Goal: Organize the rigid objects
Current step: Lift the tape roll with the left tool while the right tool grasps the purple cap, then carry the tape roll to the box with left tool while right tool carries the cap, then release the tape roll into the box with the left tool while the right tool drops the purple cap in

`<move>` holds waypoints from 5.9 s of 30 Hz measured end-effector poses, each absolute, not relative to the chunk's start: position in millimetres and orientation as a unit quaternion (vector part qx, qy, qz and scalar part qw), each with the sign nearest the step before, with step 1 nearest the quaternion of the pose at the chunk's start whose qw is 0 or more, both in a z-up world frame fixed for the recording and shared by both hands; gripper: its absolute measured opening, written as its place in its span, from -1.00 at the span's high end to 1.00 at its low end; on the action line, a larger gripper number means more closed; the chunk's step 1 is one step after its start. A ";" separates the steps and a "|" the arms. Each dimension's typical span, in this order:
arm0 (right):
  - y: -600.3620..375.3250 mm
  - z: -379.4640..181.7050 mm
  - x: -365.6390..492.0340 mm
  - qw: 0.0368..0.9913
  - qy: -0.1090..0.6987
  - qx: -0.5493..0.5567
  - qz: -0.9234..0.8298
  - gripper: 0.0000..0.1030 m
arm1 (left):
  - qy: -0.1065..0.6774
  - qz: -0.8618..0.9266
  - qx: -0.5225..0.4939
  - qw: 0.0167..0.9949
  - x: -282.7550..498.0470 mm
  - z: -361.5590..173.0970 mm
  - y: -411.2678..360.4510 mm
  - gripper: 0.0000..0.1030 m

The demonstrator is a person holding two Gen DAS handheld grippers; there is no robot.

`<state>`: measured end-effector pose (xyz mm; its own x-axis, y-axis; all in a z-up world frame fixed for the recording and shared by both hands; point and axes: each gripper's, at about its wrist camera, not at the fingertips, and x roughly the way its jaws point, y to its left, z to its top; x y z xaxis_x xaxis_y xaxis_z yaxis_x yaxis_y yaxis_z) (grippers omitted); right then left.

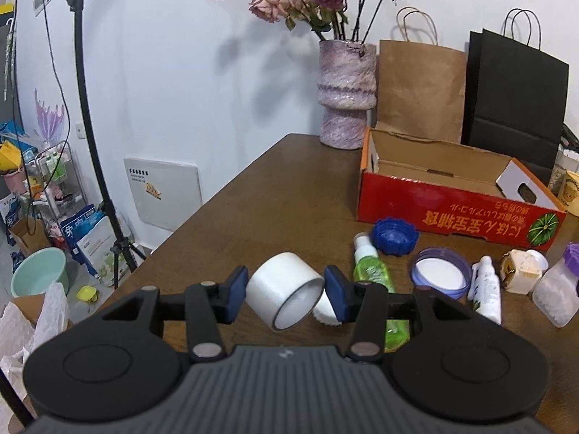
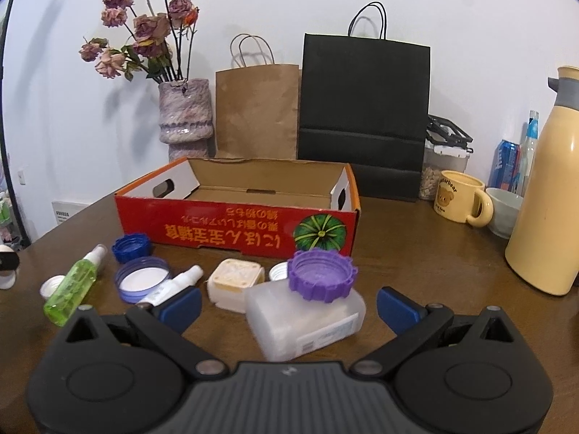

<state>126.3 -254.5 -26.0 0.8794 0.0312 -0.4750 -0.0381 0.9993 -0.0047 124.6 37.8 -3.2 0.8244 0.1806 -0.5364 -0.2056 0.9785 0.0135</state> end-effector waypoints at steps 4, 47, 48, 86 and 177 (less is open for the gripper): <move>-259.7 -28.6 139.4 0.971 0.238 -0.014 0.017 -0.98 | 0.271 0.092 -0.018 0.958 128.6 1.8 29.7 0.07; -266.3 -21.8 184.1 0.982 0.175 0.032 0.056 -0.04 | 0.250 0.022 0.002 0.968 191.9 25.8 -40.8 0.07; -264.4 -20.0 184.6 0.983 0.172 0.032 0.058 -0.04 | 0.249 0.021 0.002 0.968 193.8 26.9 -41.8 0.07; -232.2 9.0 268.6 0.985 0.154 0.022 0.068 -0.04 | 0.236 0.024 -0.015 0.971 291.2 36.3 -62.8 0.07; -252.8 9.5 286.4 0.983 0.175 -0.017 0.048 -1.00 | 0.213 0.032 0.006 0.977 323.9 35.8 -59.4 -1.00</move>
